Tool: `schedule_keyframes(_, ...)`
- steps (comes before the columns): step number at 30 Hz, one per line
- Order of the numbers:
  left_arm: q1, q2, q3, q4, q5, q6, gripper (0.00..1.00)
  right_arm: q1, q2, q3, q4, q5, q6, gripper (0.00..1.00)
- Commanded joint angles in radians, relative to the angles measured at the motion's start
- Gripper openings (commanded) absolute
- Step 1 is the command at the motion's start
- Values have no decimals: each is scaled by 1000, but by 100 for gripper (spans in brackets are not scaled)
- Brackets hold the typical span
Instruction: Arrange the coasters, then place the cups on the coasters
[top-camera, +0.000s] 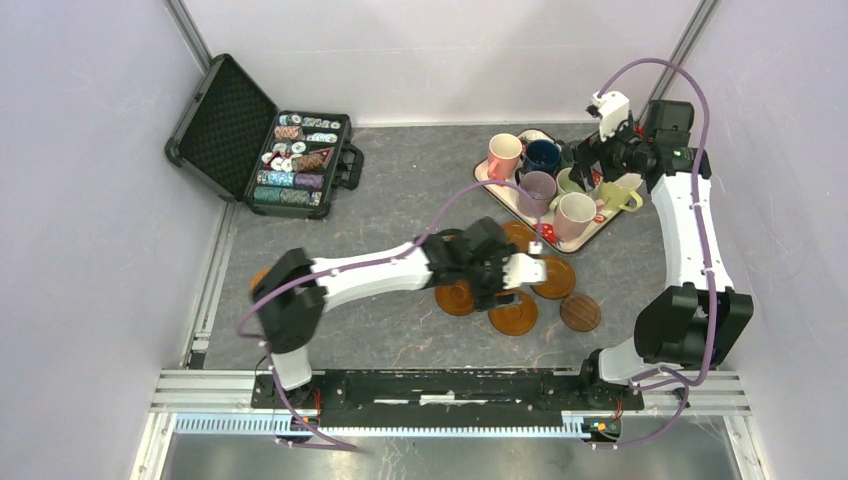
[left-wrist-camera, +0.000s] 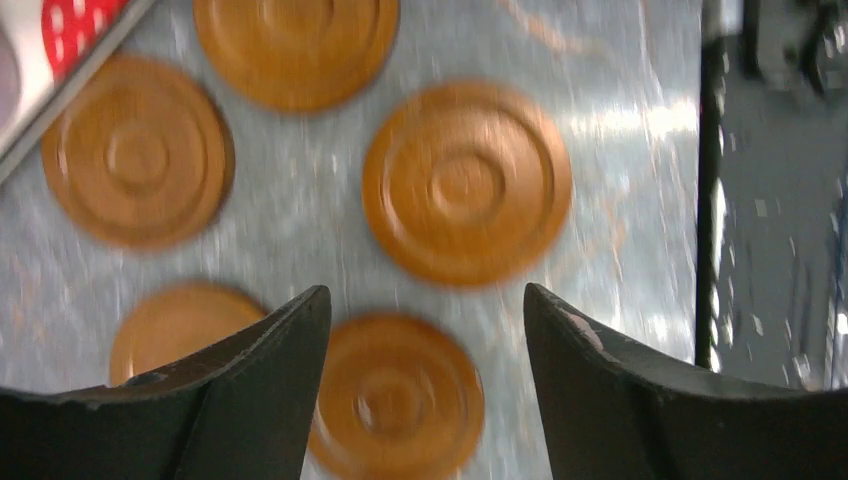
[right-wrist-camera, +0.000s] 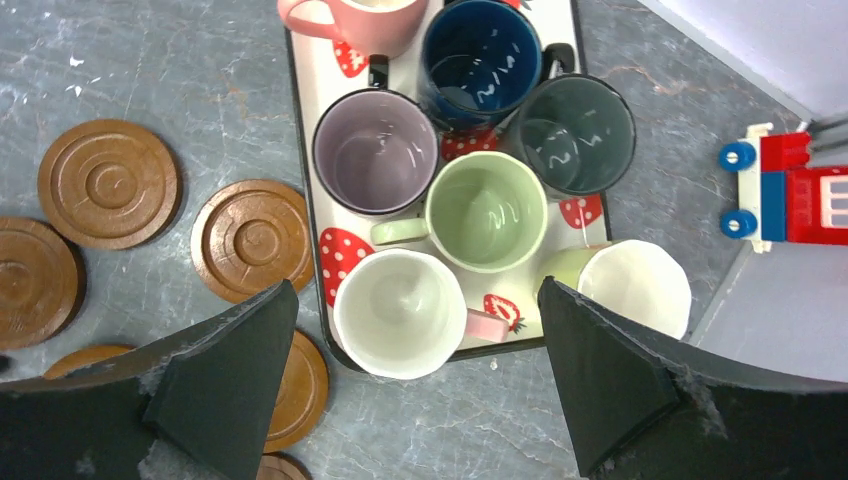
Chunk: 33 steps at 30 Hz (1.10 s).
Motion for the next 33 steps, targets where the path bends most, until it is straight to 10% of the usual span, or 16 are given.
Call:
schedule_keyframes(1,-88,206,205,194,-57,-120,74,-45,-10,52,41,-2,85,98)
schedule_keyframes(12,-144,622,743,53,-181,-302,57,-116,-41,56,49,8,113,98)
schedule_keyframes(33,-205,652,678,31,-182,-399,46,-125,-61,50,30,32,81,98)
